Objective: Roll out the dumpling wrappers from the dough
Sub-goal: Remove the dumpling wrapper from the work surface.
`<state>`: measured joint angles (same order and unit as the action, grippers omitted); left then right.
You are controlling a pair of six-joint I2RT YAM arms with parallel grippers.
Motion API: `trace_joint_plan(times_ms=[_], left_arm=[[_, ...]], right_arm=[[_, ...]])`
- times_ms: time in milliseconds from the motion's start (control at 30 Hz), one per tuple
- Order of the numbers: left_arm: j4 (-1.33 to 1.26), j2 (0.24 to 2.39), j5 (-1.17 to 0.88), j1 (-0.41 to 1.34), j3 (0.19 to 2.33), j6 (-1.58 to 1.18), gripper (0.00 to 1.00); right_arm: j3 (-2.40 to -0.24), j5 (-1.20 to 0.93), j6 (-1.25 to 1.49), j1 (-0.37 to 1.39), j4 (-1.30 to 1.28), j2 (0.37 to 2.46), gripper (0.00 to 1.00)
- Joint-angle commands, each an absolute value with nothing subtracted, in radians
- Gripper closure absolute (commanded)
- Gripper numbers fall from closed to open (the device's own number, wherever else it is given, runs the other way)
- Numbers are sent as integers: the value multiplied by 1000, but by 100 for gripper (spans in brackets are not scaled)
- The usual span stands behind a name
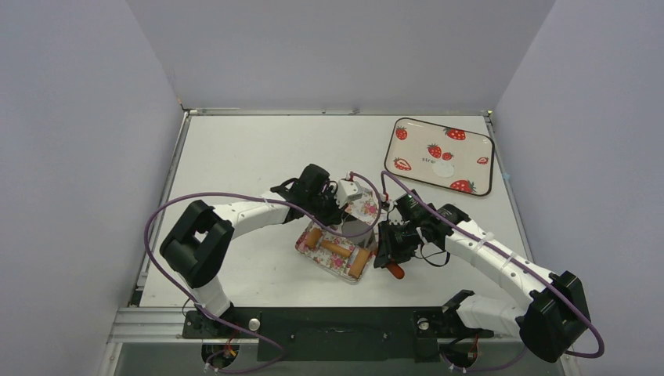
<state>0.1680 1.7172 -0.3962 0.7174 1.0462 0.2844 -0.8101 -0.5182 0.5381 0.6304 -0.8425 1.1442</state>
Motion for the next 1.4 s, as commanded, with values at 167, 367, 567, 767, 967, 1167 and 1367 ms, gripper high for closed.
trace_joint_plan(times_ms=[167, 367, 567, 767, 967, 1167, 1367], left_arm=[[179, 1613, -436, 712, 1026, 381, 100], [212, 1614, -444, 712, 1051, 339, 100], [208, 1587, -424, 711, 1011, 290, 100], [202, 1560, -429, 711, 986, 281, 100], [195, 1547, -427, 708, 976, 248, 100], [172, 1544, -440, 709, 972, 208, 100], [147, 1542, -419, 708, 977, 186, 100]], right_arm=[[-856, -526, 482, 598, -864, 1073, 100], [-877, -515, 443, 552, -946, 1054, 100], [-824, -509, 478, 514, -1006, 1021, 100], [-843, -468, 524, 471, -974, 998, 100], [-914, -458, 538, 458, -1005, 991, 100], [-930, -447, 581, 438, -1057, 922, 100], [-913, -582, 591, 436, -1138, 858, 100]])
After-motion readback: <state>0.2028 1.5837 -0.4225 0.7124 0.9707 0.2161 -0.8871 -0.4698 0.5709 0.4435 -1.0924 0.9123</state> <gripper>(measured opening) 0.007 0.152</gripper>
